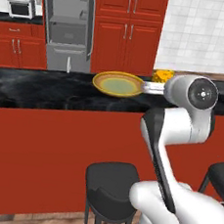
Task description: Take the cheese, steak, and squash from the fridge and place them on the plate on the dining counter to create an appetizer plate.
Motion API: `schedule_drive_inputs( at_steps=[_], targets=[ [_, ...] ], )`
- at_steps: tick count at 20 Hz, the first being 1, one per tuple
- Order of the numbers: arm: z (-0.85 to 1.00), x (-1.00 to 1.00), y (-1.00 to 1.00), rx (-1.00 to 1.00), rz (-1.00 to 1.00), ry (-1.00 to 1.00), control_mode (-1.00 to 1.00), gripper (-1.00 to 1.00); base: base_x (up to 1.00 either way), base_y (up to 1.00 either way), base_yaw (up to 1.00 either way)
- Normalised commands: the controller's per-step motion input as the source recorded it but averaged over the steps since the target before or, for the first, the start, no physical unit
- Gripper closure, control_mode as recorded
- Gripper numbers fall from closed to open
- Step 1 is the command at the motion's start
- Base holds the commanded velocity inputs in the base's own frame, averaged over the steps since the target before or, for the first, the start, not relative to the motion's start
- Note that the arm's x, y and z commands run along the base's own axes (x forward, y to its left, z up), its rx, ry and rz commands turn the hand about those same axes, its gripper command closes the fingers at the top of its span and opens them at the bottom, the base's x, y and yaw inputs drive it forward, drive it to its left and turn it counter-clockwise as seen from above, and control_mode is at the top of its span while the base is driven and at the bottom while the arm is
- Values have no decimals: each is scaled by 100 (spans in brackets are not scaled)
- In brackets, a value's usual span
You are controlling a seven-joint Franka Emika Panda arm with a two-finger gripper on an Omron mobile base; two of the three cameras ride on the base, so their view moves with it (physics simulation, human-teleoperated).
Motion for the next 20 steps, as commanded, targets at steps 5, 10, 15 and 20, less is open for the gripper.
schedule_drive_inputs(
  at_steps=[5, 10, 15, 20],
  targets=[
    [0, 99, 5, 15, 0, 20, -100, 100, 0, 0, 0],
    [-6, 93, 0, 16, 0, 22, -100, 100, 0, 0, 0],
    [-38, 79, 0, 5, 0, 12, -100, 100, 0, 0, 0],
    [-46, 72, 0, 0, 0, 1, -100, 100, 0, 0, 0]
  ],
)
